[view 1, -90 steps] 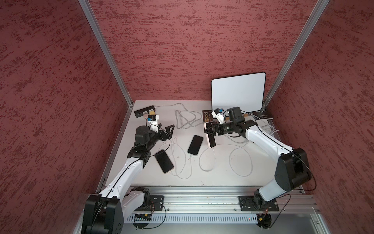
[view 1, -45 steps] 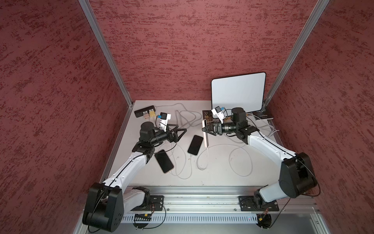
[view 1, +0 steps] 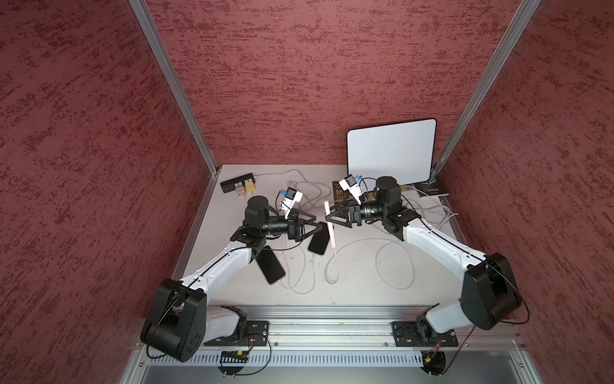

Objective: Unplug the charging cable from the phone
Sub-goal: Pick up the phone at the center of the board.

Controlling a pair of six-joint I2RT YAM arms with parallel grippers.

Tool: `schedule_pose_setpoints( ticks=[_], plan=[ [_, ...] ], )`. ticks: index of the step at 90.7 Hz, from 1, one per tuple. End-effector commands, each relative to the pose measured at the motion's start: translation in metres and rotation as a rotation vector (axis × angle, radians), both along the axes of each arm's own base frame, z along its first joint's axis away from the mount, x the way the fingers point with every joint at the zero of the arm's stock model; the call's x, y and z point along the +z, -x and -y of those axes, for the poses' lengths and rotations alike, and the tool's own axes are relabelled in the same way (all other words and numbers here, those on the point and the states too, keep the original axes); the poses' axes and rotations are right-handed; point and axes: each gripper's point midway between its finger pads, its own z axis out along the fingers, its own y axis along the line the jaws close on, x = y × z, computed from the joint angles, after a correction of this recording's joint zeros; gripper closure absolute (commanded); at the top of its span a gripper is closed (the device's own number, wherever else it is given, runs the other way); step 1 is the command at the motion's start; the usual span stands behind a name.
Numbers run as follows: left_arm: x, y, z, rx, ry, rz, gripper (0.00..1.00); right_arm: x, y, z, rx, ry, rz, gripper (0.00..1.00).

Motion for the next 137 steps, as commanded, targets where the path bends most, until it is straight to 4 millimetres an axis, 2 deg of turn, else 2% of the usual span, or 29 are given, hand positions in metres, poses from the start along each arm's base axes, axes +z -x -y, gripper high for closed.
schedule_pose_setpoints(
  ticks=[1,34,97,112,137],
  plan=[
    [0.010,0.011,0.008,-0.074,0.015,0.023,0.00,0.036,0.022,0.000,0.062,-0.074,0.106,0.72],
    [0.011,0.031,0.026,-0.156,0.000,0.061,0.00,0.043,0.029,-0.006,0.043,-0.065,0.138,0.73],
    [0.029,0.050,0.026,-0.197,0.042,0.162,0.00,0.048,0.028,-0.009,-0.026,-0.054,0.161,0.75],
    [0.036,0.050,0.024,-0.187,0.065,0.191,0.00,0.051,0.024,-0.011,-0.064,-0.056,0.156,0.77],
    [0.031,0.041,0.027,-0.165,0.056,0.178,0.00,0.059,0.025,-0.014,-0.074,-0.101,0.142,0.78]
  ],
)
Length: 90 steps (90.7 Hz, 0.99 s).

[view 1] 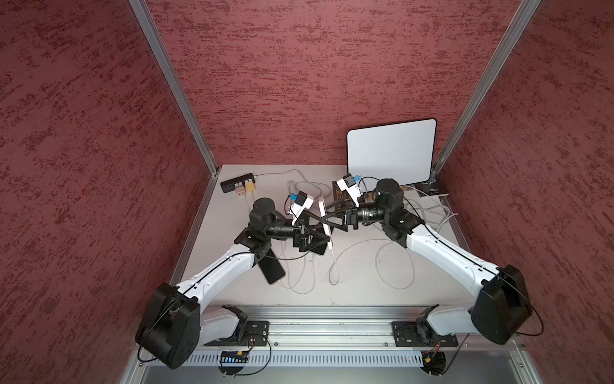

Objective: Unplug the charging cable from the phone
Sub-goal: Pick up the phone at the center of the board.

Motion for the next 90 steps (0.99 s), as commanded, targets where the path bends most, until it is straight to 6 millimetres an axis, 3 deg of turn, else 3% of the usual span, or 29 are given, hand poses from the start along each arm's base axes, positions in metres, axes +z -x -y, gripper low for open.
schedule_pose_setpoints(
  ticks=[1,47,79,90],
  plan=[
    [0.0003,-0.0013,0.0021,0.002,0.008,0.015,0.00,0.0275,0.0055,0.0005,-0.017,-0.073,0.068,0.78],
    [0.0019,-0.0017,0.0017,0.010,0.012,0.018,0.02,0.0282,0.0088,-0.0057,0.001,-0.097,0.067,0.78],
    [0.0041,0.0008,0.0008,0.007,0.018,0.026,0.31,0.0226,0.0082,-0.0068,0.004,-0.084,0.062,0.74],
    [0.0058,0.0019,-0.0007,0.010,0.021,0.037,0.47,0.0206,0.0094,-0.0066,0.008,-0.069,0.067,0.64]
  ],
)
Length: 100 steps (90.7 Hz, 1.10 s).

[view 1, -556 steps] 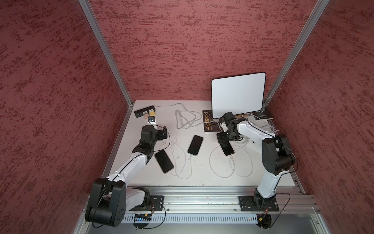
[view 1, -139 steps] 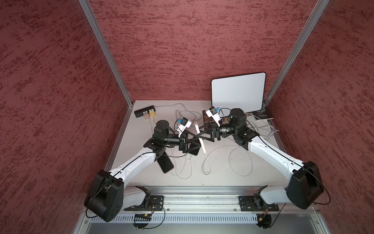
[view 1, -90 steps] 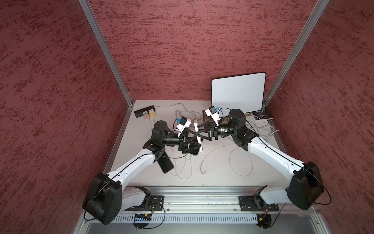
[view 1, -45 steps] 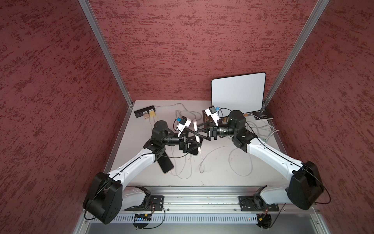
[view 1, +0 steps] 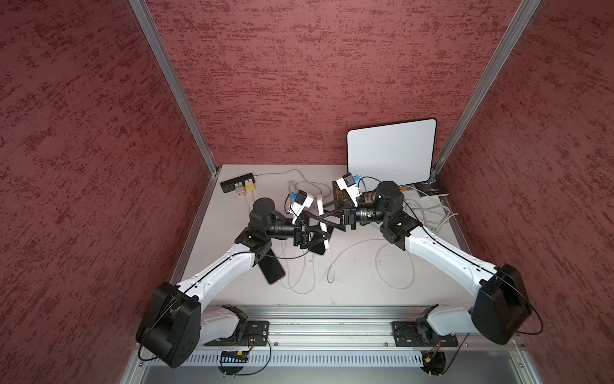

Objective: Unplug the charging cable from the phone
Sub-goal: Pick up the phone at the center of the board, then remove the charging cable from the phone.

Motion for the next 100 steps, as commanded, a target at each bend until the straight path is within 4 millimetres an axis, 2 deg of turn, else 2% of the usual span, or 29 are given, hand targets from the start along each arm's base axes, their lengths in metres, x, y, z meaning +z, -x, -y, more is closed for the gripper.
schedule_pose_setpoints(
  ticks=[1,13,22,33,54,71,100],
  plan=[
    [0.006,0.005,-0.002,-0.006,0.018,0.062,0.49,0.012,0.007,0.000,0.013,-0.020,0.042,0.63],
    [0.010,0.003,-0.008,0.017,0.034,0.089,0.66,0.008,0.010,0.001,0.019,0.015,0.050,0.40],
    [0.012,-0.003,-0.015,0.045,0.047,0.088,0.70,0.003,0.014,0.003,0.029,0.050,0.067,0.26],
    [0.011,-0.010,-0.023,0.079,0.050,0.090,0.72,-0.003,0.019,0.006,0.043,0.088,0.088,0.17],
    [0.013,-0.016,-0.031,0.105,0.055,0.112,0.75,-0.014,0.029,0.013,0.062,0.140,0.131,0.07],
    [0.019,-0.020,-0.037,0.128,0.069,0.132,0.77,-0.018,0.038,0.016,0.095,0.144,0.131,0.10],
    [0.034,-0.027,-0.047,0.182,0.107,0.151,0.76,-0.035,0.040,0.016,0.074,0.095,0.185,0.27]
  ],
)
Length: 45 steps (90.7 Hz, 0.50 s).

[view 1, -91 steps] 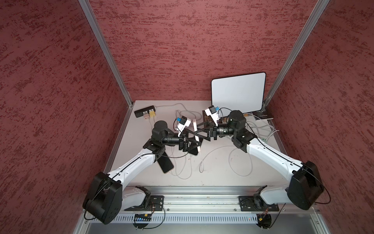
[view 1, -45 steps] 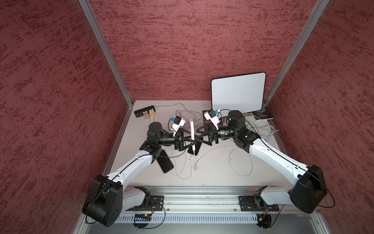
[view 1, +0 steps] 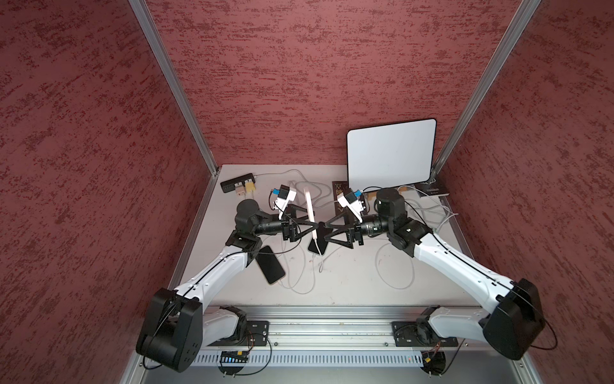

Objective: Unplug the charging cable from the phone
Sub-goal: Remove the charging cable from the phone.

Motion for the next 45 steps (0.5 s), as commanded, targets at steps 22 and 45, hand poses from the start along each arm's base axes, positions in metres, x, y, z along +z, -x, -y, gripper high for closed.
schedule_pose_setpoints(
  ticks=[22,45],
  plan=[
    [0.028,0.003,-0.010,0.055,0.051,0.102,0.76,-0.013,-0.002,-0.013,-0.015,-0.064,0.127,0.36],
    [0.031,0.004,-0.011,0.061,0.056,0.109,0.74,-0.031,-0.005,-0.029,-0.011,-0.040,0.138,0.46]
  ],
)
